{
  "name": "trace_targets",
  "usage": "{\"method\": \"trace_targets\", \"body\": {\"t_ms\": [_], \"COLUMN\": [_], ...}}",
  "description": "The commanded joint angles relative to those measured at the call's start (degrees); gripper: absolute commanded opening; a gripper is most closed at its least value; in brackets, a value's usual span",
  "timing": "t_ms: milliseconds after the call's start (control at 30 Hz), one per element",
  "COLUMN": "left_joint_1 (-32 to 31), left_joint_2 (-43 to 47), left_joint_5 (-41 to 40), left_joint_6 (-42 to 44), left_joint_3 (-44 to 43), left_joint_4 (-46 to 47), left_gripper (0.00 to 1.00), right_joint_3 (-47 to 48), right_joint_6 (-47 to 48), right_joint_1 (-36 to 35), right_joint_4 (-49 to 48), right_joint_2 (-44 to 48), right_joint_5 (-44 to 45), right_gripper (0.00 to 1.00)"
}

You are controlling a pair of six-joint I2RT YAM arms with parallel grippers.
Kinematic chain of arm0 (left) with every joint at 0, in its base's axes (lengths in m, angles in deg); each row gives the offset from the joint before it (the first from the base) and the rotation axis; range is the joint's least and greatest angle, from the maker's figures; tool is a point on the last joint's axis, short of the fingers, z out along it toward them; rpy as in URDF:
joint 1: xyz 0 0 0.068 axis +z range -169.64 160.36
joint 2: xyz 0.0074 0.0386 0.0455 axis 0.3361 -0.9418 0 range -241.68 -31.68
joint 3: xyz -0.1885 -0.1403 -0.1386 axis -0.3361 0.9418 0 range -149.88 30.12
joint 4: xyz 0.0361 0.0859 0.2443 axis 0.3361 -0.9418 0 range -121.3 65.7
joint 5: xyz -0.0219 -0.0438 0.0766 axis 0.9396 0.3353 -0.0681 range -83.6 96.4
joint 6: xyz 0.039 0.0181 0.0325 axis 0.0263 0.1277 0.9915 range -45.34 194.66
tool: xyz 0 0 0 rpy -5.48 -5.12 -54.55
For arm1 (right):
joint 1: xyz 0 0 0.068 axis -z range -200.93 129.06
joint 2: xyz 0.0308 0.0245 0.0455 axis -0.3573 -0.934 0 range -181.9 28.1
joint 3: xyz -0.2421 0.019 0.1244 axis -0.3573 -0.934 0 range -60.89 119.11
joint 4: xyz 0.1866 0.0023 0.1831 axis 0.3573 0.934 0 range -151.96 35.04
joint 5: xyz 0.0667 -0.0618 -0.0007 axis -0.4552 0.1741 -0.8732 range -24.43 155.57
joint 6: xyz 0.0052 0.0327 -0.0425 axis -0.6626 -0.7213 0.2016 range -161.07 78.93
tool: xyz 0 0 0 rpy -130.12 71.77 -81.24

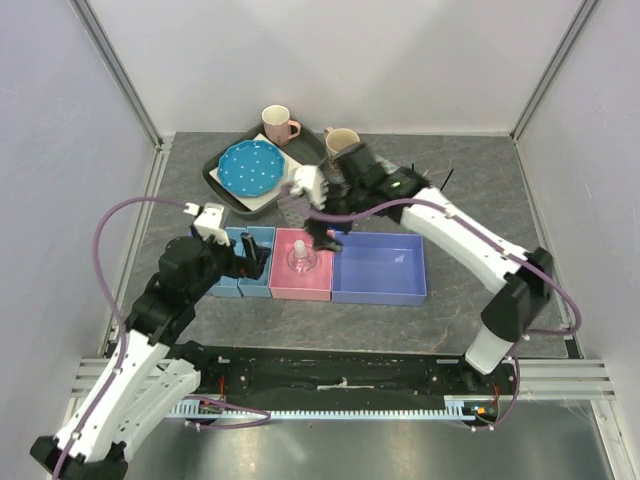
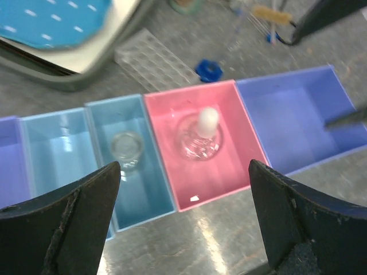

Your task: Organize the chemistry lab equipment

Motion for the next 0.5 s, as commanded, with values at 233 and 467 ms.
{"method": "trace_targets", "body": {"t_ms": [233, 467], "left_joint_1": [-0.38, -6.0], "left_joint_2": [-29.9, -50.83], "left_joint_5": [21.22, 13.95], "left_joint_6": [-9.4, -1.85], "left_joint_3": [-13.68, -32.64], "left_joint_4": [7.9, 4.12], "left_gripper": [0.89, 0.8], "right_joint_3": [-30.31, -51.69], "right_joint_6": [-12.33, -26.67], "right_joint_1": [32.1, 44.08], "right_joint_4": [-23.07, -51.75], "right_joint_2": [26.34, 34.45], "right_joint_5": [-26.14, -35.2], "right_gripper": [0.98, 0.98]}}
